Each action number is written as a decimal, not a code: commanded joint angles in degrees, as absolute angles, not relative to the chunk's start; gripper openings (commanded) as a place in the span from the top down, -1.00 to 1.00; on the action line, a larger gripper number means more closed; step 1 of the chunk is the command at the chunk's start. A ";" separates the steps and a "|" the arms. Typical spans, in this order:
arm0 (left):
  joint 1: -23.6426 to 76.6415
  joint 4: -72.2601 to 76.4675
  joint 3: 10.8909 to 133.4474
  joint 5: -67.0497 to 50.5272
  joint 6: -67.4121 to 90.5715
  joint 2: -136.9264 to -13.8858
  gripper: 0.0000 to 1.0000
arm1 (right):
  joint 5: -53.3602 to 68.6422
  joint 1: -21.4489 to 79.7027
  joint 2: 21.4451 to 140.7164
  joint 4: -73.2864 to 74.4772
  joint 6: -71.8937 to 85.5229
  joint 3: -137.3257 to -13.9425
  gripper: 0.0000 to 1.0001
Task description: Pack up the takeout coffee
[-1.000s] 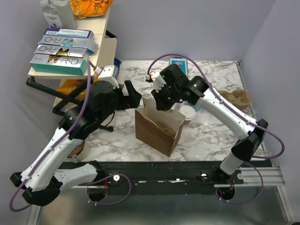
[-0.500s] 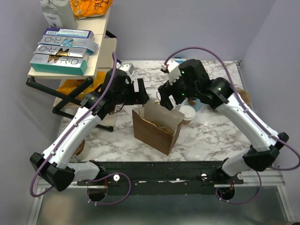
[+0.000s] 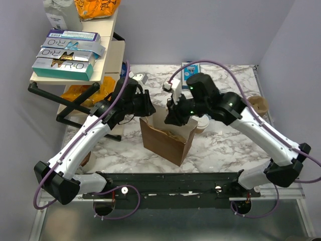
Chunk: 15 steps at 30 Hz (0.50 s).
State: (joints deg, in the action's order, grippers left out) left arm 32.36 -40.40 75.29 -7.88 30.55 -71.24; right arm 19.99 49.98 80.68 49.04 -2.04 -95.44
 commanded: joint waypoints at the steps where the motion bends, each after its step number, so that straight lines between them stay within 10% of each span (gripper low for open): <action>1: 32.26 -39.99 73.74 -9.75 30.15 -69.79 0.52 | 15.92 51.33 86.64 49.14 -7.37 -92.91 0.47; 7: 32.26 -40.69 74.00 -8.53 30.50 -69.87 1.00 | 15.12 51.24 91.58 50.71 -11.42 -92.29 0.60; 15: 32.17 -42.45 73.83 -3.26 31.81 -68.91 1.00 | 14.32 51.24 89.22 51.15 -13.79 -81.67 0.68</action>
State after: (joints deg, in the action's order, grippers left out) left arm 32.38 -40.21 74.63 -7.46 31.00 -70.50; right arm 15.14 51.16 91.05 49.01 -11.31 -86.78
